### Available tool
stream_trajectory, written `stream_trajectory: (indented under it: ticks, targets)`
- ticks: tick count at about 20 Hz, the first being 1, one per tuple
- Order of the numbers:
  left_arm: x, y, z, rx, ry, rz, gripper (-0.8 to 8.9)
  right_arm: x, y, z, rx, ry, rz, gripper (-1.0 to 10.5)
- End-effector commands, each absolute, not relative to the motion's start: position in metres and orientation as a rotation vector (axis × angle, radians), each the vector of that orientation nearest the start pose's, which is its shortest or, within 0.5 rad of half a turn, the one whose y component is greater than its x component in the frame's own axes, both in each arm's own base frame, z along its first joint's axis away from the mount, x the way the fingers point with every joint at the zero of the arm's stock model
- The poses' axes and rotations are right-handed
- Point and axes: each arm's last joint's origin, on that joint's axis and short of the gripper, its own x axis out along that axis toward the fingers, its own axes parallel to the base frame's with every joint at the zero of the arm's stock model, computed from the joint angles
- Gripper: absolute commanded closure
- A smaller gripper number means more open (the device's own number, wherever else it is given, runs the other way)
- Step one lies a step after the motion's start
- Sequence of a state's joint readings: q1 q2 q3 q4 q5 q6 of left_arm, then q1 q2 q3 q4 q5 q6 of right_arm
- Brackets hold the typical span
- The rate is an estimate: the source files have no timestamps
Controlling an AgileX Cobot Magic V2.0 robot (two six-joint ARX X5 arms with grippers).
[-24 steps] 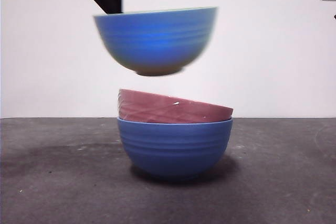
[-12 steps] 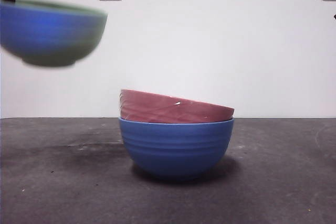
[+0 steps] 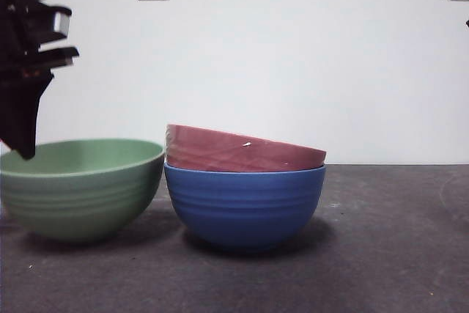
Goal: Pick up the green bowl on the top,put the green bowl on the left,pick up the red bowl in the middle,put the red bowl on the right
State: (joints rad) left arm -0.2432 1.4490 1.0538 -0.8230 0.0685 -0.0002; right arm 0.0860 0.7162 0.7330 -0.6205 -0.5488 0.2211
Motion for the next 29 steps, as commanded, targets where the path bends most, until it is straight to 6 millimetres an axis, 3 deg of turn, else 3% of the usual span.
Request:
stream_trajectory:
  ticks: [1, 4, 7, 11, 14, 18, 22, 29]
  targets:
    - [0.266, -0.067, 0.231, 0.102, 1.216, -0.281, 8.26, 0.139, 0.028, 0.290, 0.350, 0.655, 0.550, 7.3]
    - [0.268, -0.068, 0.232, 0.101, 1.200, -0.282, 7.56, 0.139, 0.028, 0.290, 0.350, 0.654, 0.551, 7.2]
    - [0.268, -0.068, 0.231, 0.102, 1.204, -0.282, 4.17, 0.139, 0.028, 0.290, 0.350, 0.653, 0.555, 7.2]
    - [0.267, -0.068, 0.233, 0.098, 1.200, -0.285, 4.05, 0.141, 0.033, 0.291, 0.336, 0.662, 0.588, 7.1]
    - [0.257, -0.066, 0.247, 0.079, 1.164, -0.306, 4.05, 0.149, 0.047, 0.294, 0.305, 0.692, 0.665, 6.9]
    - [0.229, -0.062, 0.288, -0.001, 1.000, -0.374, 4.05, 0.168, 0.087, 0.297, 0.195, 0.784, 0.819, 6.9]
    - [0.186, -0.053, 0.330, -0.050, 0.794, -0.441, 4.05, 0.181, 0.141, 0.299, 0.006, 0.860, 0.912, 6.9]
    - [0.125, -0.038, 0.369, -0.108, 0.522, -0.449, 4.05, 0.188, 0.218, 0.292, -0.238, 0.898, 0.998, 7.0]
